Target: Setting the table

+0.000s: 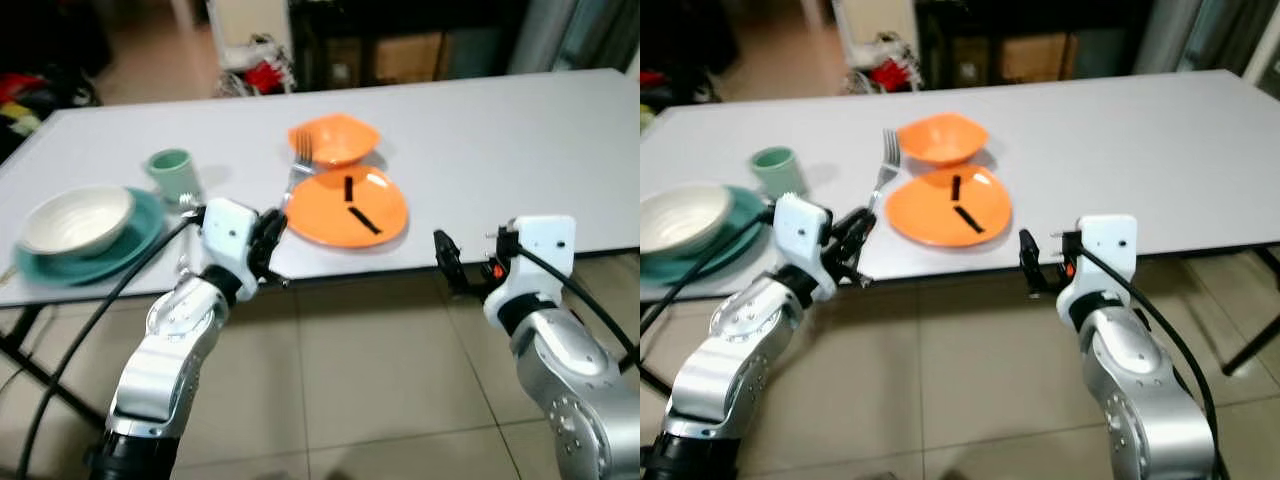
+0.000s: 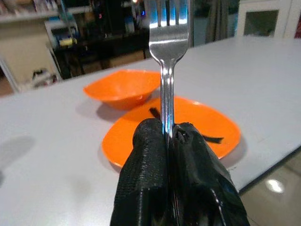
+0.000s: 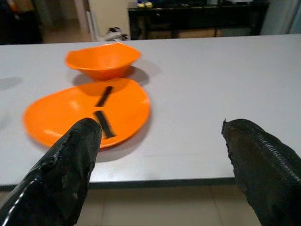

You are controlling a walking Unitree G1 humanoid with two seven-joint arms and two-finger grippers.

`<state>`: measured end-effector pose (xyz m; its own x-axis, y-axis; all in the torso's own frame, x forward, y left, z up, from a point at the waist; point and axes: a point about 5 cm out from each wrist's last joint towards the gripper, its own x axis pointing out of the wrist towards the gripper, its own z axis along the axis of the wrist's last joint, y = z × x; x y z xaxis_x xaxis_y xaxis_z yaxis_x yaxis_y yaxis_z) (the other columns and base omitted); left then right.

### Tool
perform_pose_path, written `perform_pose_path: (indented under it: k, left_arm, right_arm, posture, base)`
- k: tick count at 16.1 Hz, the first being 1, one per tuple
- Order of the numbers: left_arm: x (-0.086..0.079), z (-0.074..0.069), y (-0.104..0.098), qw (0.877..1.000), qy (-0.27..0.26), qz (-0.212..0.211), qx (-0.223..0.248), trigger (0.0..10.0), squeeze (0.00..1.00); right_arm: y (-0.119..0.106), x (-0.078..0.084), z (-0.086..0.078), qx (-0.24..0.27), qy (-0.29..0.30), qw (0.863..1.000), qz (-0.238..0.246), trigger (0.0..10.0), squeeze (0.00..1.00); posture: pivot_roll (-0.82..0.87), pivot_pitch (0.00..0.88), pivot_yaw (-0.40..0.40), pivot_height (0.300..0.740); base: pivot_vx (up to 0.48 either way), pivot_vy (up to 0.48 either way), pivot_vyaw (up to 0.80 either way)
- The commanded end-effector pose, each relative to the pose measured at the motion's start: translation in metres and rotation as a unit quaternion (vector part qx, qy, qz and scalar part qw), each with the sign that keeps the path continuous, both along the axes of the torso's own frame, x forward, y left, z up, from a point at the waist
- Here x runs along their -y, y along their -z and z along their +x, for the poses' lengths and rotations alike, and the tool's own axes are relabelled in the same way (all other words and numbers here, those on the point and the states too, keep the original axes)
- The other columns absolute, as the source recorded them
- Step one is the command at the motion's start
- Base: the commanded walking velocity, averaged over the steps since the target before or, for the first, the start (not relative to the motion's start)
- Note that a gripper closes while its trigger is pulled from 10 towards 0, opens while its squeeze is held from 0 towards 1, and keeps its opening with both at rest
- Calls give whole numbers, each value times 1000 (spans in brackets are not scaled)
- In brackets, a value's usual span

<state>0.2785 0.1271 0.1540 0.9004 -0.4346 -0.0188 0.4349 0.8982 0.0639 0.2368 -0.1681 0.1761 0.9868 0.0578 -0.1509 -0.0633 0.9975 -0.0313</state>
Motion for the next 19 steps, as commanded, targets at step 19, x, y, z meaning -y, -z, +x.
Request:
perform_pose_path:
  k: [19]
  left_arm:
    - [13,26,25,993,-43,49,-96,10000,0]
  right_arm:
    - [8,11,-1,-61,-116,991,-39,10000,0]
  posture:
    - [-40,0,67,740]
  base:
    - [213,0,0]
